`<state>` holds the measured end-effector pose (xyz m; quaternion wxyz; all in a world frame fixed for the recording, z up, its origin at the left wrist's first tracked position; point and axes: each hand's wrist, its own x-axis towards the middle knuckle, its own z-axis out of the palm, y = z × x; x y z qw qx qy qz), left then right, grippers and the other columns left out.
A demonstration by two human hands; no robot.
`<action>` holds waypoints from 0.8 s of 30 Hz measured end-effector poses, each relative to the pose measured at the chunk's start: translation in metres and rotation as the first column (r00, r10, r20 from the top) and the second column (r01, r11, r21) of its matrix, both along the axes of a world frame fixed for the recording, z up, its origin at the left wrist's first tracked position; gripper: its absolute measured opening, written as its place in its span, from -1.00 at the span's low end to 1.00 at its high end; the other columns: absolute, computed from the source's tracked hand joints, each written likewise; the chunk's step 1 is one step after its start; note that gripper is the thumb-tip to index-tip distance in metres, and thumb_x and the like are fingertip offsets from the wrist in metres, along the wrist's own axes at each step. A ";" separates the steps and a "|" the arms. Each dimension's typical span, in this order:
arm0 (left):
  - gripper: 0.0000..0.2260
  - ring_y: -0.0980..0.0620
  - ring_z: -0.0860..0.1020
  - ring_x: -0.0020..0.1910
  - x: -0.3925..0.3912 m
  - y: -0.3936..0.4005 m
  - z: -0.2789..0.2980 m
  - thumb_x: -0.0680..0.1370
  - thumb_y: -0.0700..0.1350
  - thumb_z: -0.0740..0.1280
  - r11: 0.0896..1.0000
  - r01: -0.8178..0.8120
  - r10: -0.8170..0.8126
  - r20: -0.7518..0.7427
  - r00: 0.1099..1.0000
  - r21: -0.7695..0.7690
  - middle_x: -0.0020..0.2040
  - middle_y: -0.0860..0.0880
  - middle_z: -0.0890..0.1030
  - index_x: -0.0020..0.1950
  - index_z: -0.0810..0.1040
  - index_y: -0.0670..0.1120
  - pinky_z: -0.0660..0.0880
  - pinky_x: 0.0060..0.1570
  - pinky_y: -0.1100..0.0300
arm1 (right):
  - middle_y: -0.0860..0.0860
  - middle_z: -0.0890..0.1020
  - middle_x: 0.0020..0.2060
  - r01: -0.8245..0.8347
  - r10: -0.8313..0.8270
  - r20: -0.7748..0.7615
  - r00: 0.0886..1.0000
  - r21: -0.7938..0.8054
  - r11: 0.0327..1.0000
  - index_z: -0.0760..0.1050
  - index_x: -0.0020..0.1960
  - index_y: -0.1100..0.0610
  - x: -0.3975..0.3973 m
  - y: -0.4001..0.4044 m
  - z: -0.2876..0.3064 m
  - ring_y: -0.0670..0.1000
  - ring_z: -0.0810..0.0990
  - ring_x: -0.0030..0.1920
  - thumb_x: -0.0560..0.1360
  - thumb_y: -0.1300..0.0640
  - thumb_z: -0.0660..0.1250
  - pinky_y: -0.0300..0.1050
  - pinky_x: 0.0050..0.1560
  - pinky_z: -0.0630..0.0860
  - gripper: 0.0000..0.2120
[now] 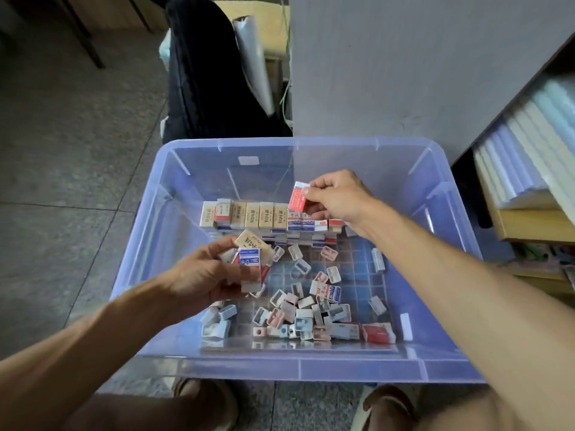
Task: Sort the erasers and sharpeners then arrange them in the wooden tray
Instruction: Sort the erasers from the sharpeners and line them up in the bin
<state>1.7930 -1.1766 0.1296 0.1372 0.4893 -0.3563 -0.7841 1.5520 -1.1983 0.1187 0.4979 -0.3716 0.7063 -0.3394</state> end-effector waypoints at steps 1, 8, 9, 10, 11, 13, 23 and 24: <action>-0.50 -0.04 0.68 -0.16 0.005 0.001 0.003 0.25 -0.41 0.47 1.000 -0.024 0.024 0.021 0.999 -0.016 -0.01 -0.20 0.68 0.18 0.59 -0.20 0.65 -0.25 0.08 | 0.19 0.72 -0.15 -0.004 0.004 0.004 1.000 0.017 1.000 0.60 -0.10 0.18 0.007 -0.005 -0.005 0.00 0.68 -0.24 0.56 0.23 0.40 -0.13 -0.12 0.66 -0.93; -0.48 -0.07 0.65 -0.18 0.020 0.005 0.007 0.23 -0.32 0.48 0.991 -0.134 0.135 0.065 0.989 -0.032 -0.06 -0.17 0.68 0.19 0.54 -0.22 0.60 -0.30 0.15 | 0.12 0.70 -0.18 -0.040 0.043 -0.045 0.998 0.065 0.997 0.61 -0.02 0.17 0.071 -0.033 -0.031 -0.01 0.69 -0.27 0.55 0.19 0.42 -0.12 -0.16 0.68 -0.96; -0.49 -0.08 0.65 -0.16 0.021 0.004 0.006 0.25 -0.33 0.48 0.988 -0.151 0.153 0.072 0.986 -0.028 -0.05 -0.18 0.68 0.19 0.54 -0.22 0.60 -0.30 0.14 | 0.10 0.70 -0.18 -0.048 0.051 -0.056 0.997 0.063 0.997 0.62 0.01 0.17 0.079 -0.036 -0.034 -0.03 0.68 -0.27 0.56 0.19 0.41 -0.11 -0.13 0.68 -0.94; -0.50 -0.09 0.64 -0.14 0.022 0.003 0.005 0.26 -0.33 0.48 0.986 -0.164 0.166 0.078 0.983 -0.028 -0.05 -0.18 0.67 0.19 0.54 -0.22 0.60 -0.27 0.13 | 0.09 0.70 -0.18 -0.053 0.057 -0.067 0.996 0.063 0.997 0.62 0.02 0.16 0.086 -0.038 -0.036 -0.04 0.68 -0.26 0.56 0.18 0.41 -0.10 -0.11 0.68 -0.93; -0.51 -0.10 0.63 -0.12 0.023 0.002 0.005 0.26 -0.32 0.49 0.984 -0.174 0.176 0.085 0.981 -0.028 -0.05 -0.18 0.67 0.19 0.54 -0.22 0.60 -0.23 0.12 | 0.07 0.70 -0.17 -0.057 0.062 -0.084 0.995 0.063 0.996 0.62 0.01 0.14 0.090 -0.040 -0.038 -0.05 0.69 -0.24 0.55 0.18 0.42 -0.10 -0.08 0.68 -0.95; -0.53 -0.11 0.61 -0.09 0.023 0.001 0.004 0.27 -0.32 0.49 0.981 -0.192 0.194 0.093 0.977 -0.033 -0.07 -0.17 0.67 0.18 0.55 -0.21 0.54 -0.13 0.08 | 0.05 0.71 -0.13 -0.057 0.064 -0.120 0.991 0.068 0.996 0.63 -0.02 0.12 0.094 -0.042 -0.042 -0.05 0.70 -0.18 0.54 0.16 0.44 -0.10 -0.04 0.68 -0.96; -0.75 -0.05 0.63 -0.22 0.021 -0.003 0.001 0.40 -0.36 0.46 0.975 -0.218 0.221 0.066 0.973 -0.049 -0.16 -0.12 0.66 -0.04 0.52 -0.11 0.53 -0.33 0.19 | -0.04 0.66 -0.10 -0.348 0.266 -0.497 0.826 -0.079 0.934 0.65 0.08 0.07 0.103 -0.038 -0.045 -0.02 0.62 -0.08 0.46 0.09 0.52 -0.22 -0.12 0.47 -0.79; -0.75 -0.05 0.63 -0.22 0.021 -0.004 0.002 0.40 -0.36 0.46 0.974 -0.222 0.225 0.060 0.973 -0.049 -0.16 -0.12 0.66 -0.04 0.52 -0.11 0.52 -0.33 0.18 | -0.03 0.68 -0.08 -0.361 0.274 -0.515 0.813 -0.076 0.929 0.65 0.08 0.07 0.104 -0.040 -0.044 -0.02 0.62 -0.07 0.48 0.09 0.50 -0.21 -0.11 0.48 -0.81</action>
